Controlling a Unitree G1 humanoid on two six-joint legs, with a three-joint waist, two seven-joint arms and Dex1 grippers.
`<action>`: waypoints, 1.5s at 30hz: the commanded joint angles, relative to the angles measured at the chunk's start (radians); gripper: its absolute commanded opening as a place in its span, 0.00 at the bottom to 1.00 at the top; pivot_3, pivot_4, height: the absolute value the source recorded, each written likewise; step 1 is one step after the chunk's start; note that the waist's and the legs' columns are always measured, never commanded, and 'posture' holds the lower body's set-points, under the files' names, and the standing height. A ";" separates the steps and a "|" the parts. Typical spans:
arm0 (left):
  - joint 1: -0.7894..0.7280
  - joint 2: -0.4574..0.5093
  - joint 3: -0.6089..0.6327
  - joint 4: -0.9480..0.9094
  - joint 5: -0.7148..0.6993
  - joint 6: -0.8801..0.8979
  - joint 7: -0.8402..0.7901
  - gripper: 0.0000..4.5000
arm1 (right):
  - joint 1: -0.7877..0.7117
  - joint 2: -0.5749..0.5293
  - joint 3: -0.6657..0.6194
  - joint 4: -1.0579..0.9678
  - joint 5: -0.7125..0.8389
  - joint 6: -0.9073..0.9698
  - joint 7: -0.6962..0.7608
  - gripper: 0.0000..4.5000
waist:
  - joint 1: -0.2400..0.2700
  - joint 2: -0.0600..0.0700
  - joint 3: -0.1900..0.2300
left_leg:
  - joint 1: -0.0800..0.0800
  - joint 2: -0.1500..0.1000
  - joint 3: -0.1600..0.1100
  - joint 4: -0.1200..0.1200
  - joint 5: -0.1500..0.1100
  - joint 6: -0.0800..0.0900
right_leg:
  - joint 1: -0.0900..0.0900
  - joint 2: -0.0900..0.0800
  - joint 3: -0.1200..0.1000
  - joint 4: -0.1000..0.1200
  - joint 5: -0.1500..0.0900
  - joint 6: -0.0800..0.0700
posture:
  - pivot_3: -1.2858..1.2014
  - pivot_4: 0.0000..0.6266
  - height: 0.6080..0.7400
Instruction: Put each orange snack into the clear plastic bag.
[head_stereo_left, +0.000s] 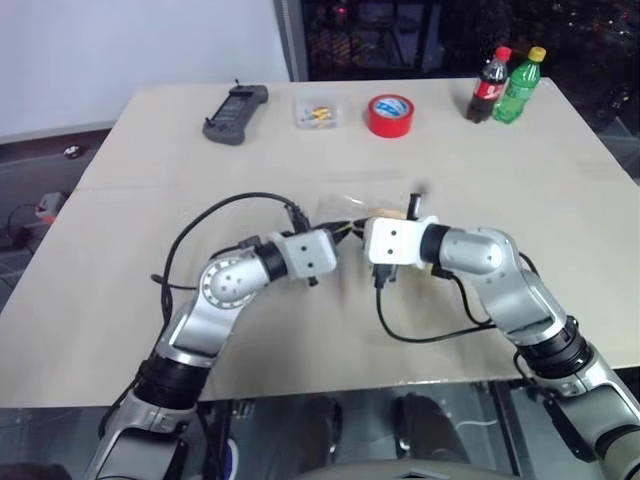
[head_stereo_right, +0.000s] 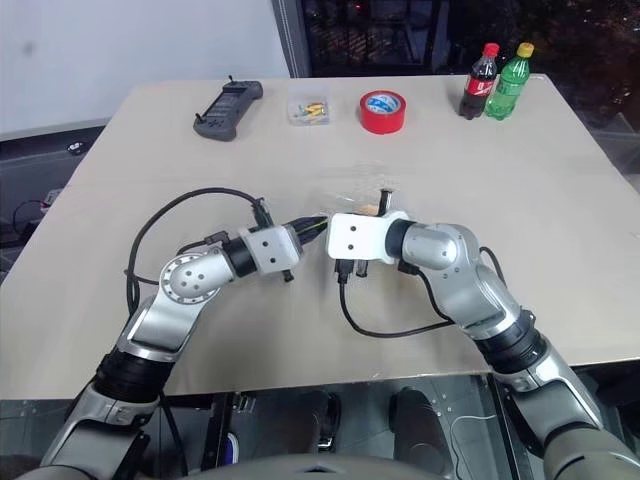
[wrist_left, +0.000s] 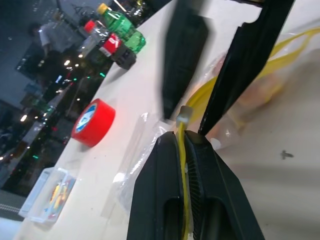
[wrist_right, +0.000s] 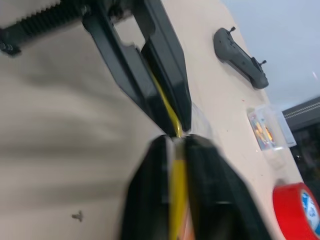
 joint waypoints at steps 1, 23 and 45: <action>-0.003 0.002 0.017 -0.051 -0.009 -0.014 0.007 0.00 | -0.022 0.001 -0.012 -0.009 0.002 -0.019 -0.004 0.01 | 0.000 0.000 0.000 | 0.000 0.000 0.000 0.000 0.000 0.000 | 0.000 0.000 0.000 0.000 0.000 0.000 | 0.52 0.24 1.00; 0.005 0.003 0.021 -0.060 -0.013 -0.021 0.011 0.00 | -0.027 0.008 -0.010 0.014 -0.009 -0.044 -0.010 0.33 | 0.000 0.000 0.000 | 0.000 0.000 0.000 0.000 0.000 0.000 | 0.000 0.000 0.000 0.000 0.000 0.000 | 0.52 0.24 1.00; -0.021 0.050 0.118 0.051 -0.043 -0.034 0.045 0.00 | 0.134 -0.193 -0.183 -0.048 -0.036 0.032 -0.038 0.02 | 0.006 0.000 0.000 | 0.000 0.000 0.000 0.000 0.000 0.000 | 0.000 -0.001 0.000 -0.001 0.000 0.000 | 0.52 0.24 1.00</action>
